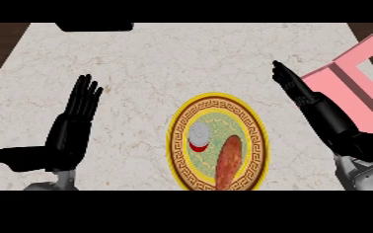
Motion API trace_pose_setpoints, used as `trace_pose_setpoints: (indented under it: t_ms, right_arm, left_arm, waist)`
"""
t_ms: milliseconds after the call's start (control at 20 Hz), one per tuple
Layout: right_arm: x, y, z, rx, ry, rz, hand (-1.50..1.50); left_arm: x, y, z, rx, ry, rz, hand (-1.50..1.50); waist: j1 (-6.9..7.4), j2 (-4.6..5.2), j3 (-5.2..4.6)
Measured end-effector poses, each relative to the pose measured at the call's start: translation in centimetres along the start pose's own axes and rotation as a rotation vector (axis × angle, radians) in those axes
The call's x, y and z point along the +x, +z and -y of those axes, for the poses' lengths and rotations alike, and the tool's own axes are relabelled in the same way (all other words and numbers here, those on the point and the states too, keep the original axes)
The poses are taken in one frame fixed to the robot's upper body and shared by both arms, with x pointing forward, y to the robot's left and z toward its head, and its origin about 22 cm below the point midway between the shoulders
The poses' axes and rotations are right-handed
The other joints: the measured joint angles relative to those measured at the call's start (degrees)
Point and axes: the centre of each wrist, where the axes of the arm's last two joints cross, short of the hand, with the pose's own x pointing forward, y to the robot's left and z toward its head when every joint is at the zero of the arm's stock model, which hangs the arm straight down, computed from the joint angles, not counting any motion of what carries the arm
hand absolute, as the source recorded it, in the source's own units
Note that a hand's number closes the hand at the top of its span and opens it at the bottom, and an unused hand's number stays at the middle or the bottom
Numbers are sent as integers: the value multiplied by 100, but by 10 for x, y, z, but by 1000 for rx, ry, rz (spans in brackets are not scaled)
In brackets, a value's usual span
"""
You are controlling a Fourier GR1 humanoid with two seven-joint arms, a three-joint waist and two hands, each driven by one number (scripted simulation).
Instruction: Pick the can from the plate and place it in the cardboard box
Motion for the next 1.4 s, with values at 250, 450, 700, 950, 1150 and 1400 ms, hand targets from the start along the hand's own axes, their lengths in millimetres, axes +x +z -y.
trace_pose_setpoints:
  t_ms: [250, 450, 700, 950, 1150, 1400]
  right_arm:
    - [18, -29, -12, 98, -114, 53, -150]
    - [33, -45, -8, -41, -66, 165, -150]
    - [24, -42, -26, -75, -89, 398, -150]
    - [47, -36, -22, 60, 76, 455, -150]
    - [69, -32, -11, 189, 356, 344, -150]
    - [101, -35, -23, 312, 640, 198, -150]
  left_arm:
    - [11, -2, -28, 25, -70, -80, 0]
    - [18, -5, -50, 47, -98, -175, 0]
    - [21, -6, -64, 53, -97, -236, 0]
    - [27, -8, -73, 61, -96, -256, 0]
    - [28, -8, -75, 68, -101, -268, 0]
    - [29, -9, -74, 66, -104, -269, 0]
  waist:
    - [70, -1, -116]
    - [70, -7, -147]
    - [19, -7, -155]
    - [-18, -34, -167]
    - [-48, -58, -181]
    - [-13, -62, -189]
